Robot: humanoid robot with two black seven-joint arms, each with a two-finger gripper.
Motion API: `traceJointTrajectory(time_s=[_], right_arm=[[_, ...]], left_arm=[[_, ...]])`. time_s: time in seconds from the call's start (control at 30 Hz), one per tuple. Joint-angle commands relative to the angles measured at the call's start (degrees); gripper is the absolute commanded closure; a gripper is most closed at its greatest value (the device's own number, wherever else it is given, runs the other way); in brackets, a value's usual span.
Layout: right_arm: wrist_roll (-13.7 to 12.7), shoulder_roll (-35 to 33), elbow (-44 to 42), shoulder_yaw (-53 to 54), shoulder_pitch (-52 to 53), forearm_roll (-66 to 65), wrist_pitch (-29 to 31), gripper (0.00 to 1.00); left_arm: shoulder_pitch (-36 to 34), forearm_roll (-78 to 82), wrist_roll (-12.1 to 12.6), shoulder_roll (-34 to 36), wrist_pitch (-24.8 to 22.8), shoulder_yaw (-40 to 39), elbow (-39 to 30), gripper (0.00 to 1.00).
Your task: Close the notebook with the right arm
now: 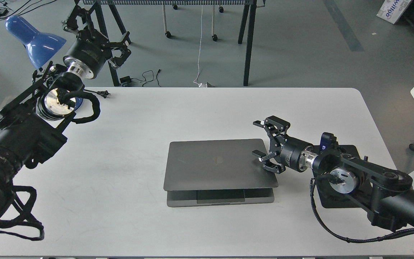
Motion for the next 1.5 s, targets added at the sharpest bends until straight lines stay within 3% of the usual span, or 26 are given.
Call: traceJointTrajectory(time_s=[0.0,0.5,1.27,1.47], right_arm=[[-0.02,0.46,0.03,0.08,-1.44,-1.56,0.0,0.0],[-0.19,1.87,-0.24,-0.1,-3.64,-7.02,-3.07,0.0],[-0.19,1.87,-0.06,-0.1,-3.73,-7.11,-3.16,0.0],[0.51,0.2,4.23,2.35,-3.38,-6.93,-3.25,0.0]], left_arm=[[-0.02,0.01,0.0,0.0,0.0,0.0,0.0,0.0],[0.07,0.01,0.0,0.0,0.0,0.0,0.0,0.0],[0.07,-0.08,0.0,0.0,0.0,0.0,0.0,0.0],[-0.02,-0.08,0.0,0.0,0.0,0.0,0.0,0.0]])
